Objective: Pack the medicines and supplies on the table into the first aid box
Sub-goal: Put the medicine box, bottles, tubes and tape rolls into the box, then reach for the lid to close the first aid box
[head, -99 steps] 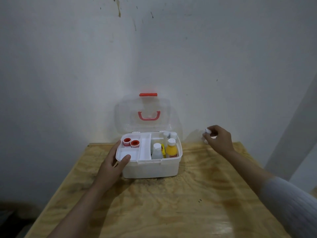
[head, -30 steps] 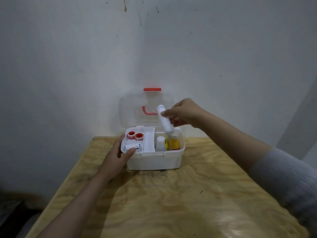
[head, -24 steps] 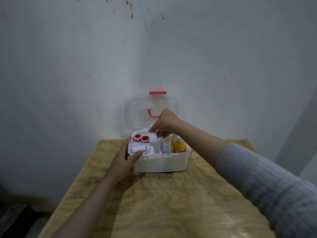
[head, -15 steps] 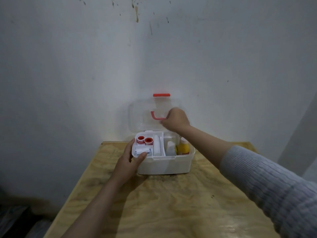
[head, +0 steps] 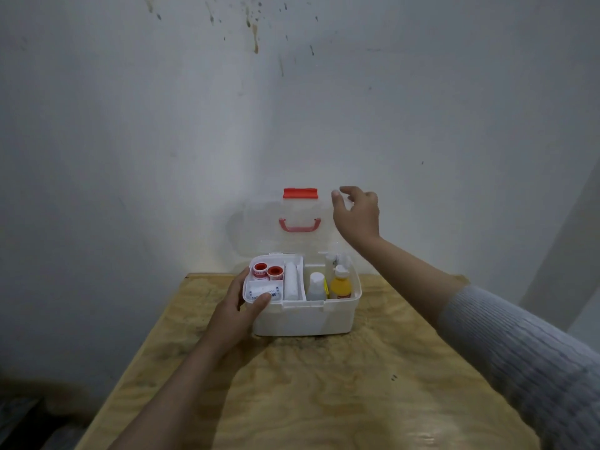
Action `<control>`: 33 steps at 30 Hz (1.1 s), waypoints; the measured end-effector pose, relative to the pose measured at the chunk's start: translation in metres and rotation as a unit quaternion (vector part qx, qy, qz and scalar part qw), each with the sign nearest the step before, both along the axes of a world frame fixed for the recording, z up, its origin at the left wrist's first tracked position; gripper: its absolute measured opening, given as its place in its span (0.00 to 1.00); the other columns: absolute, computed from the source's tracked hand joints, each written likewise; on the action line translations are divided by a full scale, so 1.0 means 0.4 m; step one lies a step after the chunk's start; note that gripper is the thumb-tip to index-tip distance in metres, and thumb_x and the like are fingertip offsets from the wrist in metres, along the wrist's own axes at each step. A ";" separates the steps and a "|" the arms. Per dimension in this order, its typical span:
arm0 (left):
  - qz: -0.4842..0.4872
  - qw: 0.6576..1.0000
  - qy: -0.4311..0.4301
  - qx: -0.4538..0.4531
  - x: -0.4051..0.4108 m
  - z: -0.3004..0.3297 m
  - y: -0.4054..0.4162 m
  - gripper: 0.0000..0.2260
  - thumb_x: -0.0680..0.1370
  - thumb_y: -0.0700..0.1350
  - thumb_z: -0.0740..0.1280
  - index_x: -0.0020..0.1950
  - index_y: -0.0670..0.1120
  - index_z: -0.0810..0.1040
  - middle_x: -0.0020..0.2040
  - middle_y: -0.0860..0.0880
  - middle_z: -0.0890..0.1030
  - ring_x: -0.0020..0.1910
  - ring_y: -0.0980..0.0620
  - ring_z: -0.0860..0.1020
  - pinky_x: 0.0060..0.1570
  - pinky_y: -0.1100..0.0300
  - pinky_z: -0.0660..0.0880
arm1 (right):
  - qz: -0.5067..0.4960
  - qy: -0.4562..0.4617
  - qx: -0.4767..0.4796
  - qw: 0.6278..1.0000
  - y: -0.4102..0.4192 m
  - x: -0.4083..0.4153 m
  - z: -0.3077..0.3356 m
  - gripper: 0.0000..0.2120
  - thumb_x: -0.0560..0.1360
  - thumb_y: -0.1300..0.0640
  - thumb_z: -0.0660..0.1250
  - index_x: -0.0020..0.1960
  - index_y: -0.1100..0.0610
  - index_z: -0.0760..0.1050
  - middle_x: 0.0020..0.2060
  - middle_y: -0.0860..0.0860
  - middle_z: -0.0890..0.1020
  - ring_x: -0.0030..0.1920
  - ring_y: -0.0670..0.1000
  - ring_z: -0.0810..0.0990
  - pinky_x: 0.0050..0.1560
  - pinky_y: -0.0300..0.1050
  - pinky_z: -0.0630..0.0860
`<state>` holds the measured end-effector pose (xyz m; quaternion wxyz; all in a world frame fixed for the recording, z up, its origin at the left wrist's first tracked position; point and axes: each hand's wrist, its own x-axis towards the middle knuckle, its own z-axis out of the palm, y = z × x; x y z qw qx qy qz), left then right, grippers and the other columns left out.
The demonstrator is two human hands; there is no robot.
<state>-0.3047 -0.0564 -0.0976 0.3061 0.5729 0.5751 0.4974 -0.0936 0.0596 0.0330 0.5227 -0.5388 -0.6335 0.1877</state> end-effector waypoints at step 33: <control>0.125 0.964 0.153 0.180 0.055 0.028 0.007 0.15 0.76 0.54 0.65 0.60 0.51 0.78 0.70 0.51 0.71 0.66 0.49 0.72 0.56 0.51 0.77 | 0.221 -0.129 -0.074 0.964 -0.197 0.066 -0.164 0.29 0.61 0.49 0.79 0.61 0.46 0.75 0.59 0.46 0.72 0.63 0.47 0.65 0.62 0.42 0.65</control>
